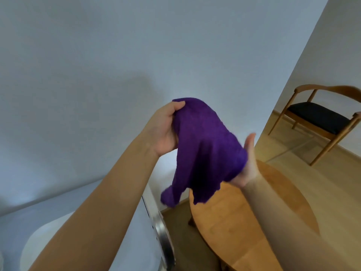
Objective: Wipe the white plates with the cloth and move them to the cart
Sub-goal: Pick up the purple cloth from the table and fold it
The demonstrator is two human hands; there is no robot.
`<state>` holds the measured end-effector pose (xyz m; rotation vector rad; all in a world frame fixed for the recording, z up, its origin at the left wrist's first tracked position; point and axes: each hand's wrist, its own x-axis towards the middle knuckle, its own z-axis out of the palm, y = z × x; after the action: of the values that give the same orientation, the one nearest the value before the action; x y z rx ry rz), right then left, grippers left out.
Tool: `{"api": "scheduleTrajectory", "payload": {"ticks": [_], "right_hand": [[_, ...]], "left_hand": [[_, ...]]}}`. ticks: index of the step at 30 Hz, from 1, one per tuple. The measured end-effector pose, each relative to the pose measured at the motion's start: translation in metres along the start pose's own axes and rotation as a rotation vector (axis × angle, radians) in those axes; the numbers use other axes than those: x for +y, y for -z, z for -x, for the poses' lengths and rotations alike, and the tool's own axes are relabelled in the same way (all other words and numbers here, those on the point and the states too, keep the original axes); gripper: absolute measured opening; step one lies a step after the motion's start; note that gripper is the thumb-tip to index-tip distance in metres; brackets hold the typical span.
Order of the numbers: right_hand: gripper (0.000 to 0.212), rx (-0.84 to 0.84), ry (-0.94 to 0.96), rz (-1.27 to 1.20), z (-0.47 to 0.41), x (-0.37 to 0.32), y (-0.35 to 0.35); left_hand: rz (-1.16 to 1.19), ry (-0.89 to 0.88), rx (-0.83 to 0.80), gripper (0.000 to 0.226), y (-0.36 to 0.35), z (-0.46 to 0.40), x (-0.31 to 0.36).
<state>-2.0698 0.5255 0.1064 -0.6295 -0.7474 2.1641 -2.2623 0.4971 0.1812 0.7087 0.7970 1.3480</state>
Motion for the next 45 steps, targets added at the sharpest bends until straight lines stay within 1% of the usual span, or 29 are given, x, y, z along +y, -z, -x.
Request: {"api": "scheduleTrajectory", "payload": {"ticks": [1, 2, 3, 4, 5, 6, 7, 10, 12, 13, 15, 17, 19, 21, 22, 24, 26, 27, 28, 29, 30, 31, 33, 35, 37, 39, 40, 43, 45], "right_hand": [[0.11, -0.094, -0.084, 0.031, 0.004, 0.013, 0.005], [0.117, -0.196, -0.13, 0.105, 0.009, 0.021, 0.007], [0.112, -0.253, -0.151, 0.19, 0.012, 0.025, 0.009], [0.094, -0.244, -0.149, 0.276, 0.013, 0.027, 0.01], [0.069, -0.197, -0.125, 0.362, 0.013, 0.028, 0.01], [0.046, -0.137, -0.108, 0.403, 0.011, 0.029, 0.007], [0.032, -0.092, -0.099, 0.388, 0.01, 0.029, 0.005], [0.02, -0.076, -0.093, 0.197, 0.009, 0.029, 0.0], [0.017, -0.002, -0.114, 0.095, 0.008, 0.031, -0.001], [0.019, 0.045, -0.128, 0.066, 0.006, 0.034, 0.0], [0.03, 0.131, -0.148, 0.048, 0.003, 0.038, 0.001], [0.043, 0.167, -0.166, 0.076, 0.004, 0.039, 0.0], [0.051, 0.174, -0.183, 0.142, 0.004, 0.035, -0.001], [0.057, 0.155, -0.161, 0.266, 0.005, 0.028, -0.005], [0.057, 0.128, -0.117, 0.343, 0.007, 0.025, -0.007], [0.046, -0.003, -0.002, 0.523, 0.015, 0.014, -0.012], [0.026, -0.183, 0.075, 0.802, 0.031, -0.002, -0.023], [0.01, -0.225, 0.065, 0.95, 0.038, -0.009, -0.031], [0.006, -0.273, 0.071, 1.084, 0.04, -0.015, -0.034], [0.016, -0.29, 0.1, 1.175, 0.038, -0.019, -0.035], [0.024, -0.29, 0.126, 1.183, 0.034, -0.02, -0.033], [0.035, -0.265, 0.147, 1.162, 0.029, -0.019, -0.033], [0.057, -0.19, 0.185, 1.173, 0.019, -0.014, -0.028], [0.068, -0.099, 0.2, 1.295, 0.01, -0.009, -0.016], [0.066, -0.006, 0.221, 1.407, 0.004, -0.008, -0.006], [0.059, 0.061, 0.262, 1.436, 0.0, -0.009, 0.001], [0.057, 0.071, 0.28, 1.425, -0.001, -0.01, 0.002], [0.048, 0.045, 0.285, 1.342, -0.002, -0.013, 0.0], [0.041, 0.0, 0.218, 1.204, -0.003, -0.014, -0.002]], "left_hand": [[0.022, 0.015, 0.052, 0.027, -0.003, -0.005, 0.002], [0.041, 0.039, 0.111, 0.022, -0.002, -0.009, 0.002], [0.054, 0.067, 0.171, 0.018, 0.001, -0.013, 0.001], [0.065, 0.096, 0.219, 0.016, 0.006, -0.016, -0.003], [0.081, 0.118, 0.258, 0.015, 0.014, -0.019, -0.007], [0.121, 0.136, 0.284, 0.015, 0.023, -0.02, -0.012], [0.191, 0.158, 0.298, 0.021, 0.032, -0.02, -0.017], [0.343, 0.277, 0.294, 0.058, 0.058, -0.007, -0.05], [0.284, 0.423, 0.239, 0.062, 0.07, 0.011, -0.084], [0.272, 0.496, 0.17, 0.064, 0.072, 0.022, -0.101], [0.321, 0.582, 0.048, 0.074, 0.075, 0.039, -0.121], [0.289, 0.549, 0.053, 0.081, 0.079, 0.045, -0.121], [0.181, 0.479, 0.145, 0.075, 0.082, 0.042, -0.108], [0.081, 0.426, 0.194, 0.07, 0.082, 0.038, -0.092], [0.046, 0.381, 0.182, 0.074, 0.083, 0.037, -0.083], [-0.021, 0.194, 0.141, 0.092, 0.092, 0.037, -0.069], [-0.121, -0.008, 0.071, 0.096, 0.097, 0.041, -0.06], [-0.165, -0.066, 0.062, 0.094, 0.101, 0.041, -0.058], [-0.21, -0.096, 0.076, 0.087, 0.102, 0.041, -0.059], [-0.236, -0.109, 0.107, 0.07, 0.101, 0.04, -0.061], [-0.247, -0.103, 0.148, 0.05, 0.098, 0.039, -0.063], [-0.274, -0.082, 0.198, 0.037, 0.095, 0.036, -0.065], [-0.42, -0.069, 0.285, 0.03, 0.092, 0.03, -0.065], [-0.57, -0.102, 0.302, 0.027, 0.096, 0.027, -0.064], [-0.624, -0.124, 0.311, 0.018, 0.1, 0.026, -0.062], [-0.716, -0.129, 0.313, 0.005, 0.102, 0.025, -0.059], [-0.763, -0.124, 0.297, 0.003, 0.103, 0.025, -0.057], [-0.754, -0.103, 0.222, 0.014, 0.106, 0.03, -0.051], [-0.576, -0.057, 0.164, 0.029, 0.107, 0.038, -0.05]]}}
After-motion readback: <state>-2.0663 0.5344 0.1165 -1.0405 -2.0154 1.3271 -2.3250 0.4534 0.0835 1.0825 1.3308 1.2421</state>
